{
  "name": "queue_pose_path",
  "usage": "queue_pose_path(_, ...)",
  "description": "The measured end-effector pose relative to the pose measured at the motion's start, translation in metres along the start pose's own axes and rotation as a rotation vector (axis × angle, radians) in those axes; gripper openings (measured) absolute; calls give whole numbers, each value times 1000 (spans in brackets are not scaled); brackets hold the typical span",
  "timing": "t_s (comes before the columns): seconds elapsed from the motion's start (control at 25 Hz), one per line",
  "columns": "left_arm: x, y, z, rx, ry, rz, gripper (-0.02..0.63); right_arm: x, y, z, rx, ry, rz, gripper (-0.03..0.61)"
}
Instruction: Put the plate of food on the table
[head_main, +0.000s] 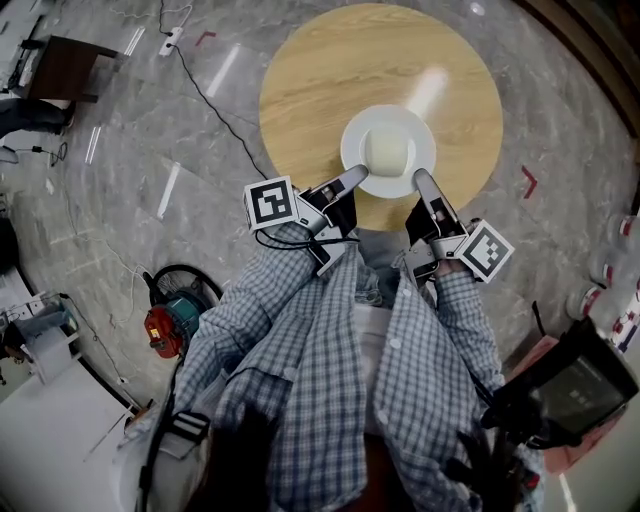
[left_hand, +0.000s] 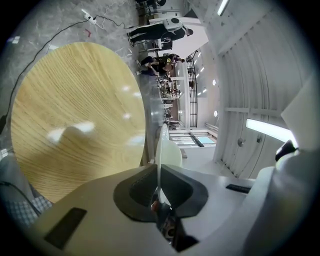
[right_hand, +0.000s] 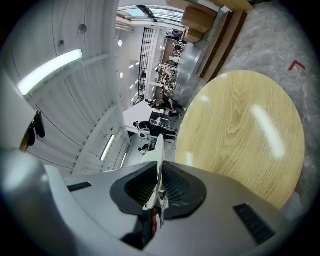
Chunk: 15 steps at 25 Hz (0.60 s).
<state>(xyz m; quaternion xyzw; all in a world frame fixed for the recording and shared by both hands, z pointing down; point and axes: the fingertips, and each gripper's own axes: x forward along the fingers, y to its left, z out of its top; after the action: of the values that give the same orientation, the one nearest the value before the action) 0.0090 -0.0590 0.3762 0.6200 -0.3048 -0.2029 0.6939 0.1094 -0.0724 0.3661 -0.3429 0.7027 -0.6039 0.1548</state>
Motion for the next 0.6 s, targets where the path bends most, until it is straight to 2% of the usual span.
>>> queue_pose_path(0.16,-4,0,1,4,-1,-5,20,1,-2,-4,4,2,-8,35)
queue_pose_path(0.36,-2,14,-2,25,28,27,20,-4,-16,-9,33,-24,-30,35)
queue_pose_path(0.6,19,16,28,6,66,27,20,23,-21,10,35,-50,-54,35)
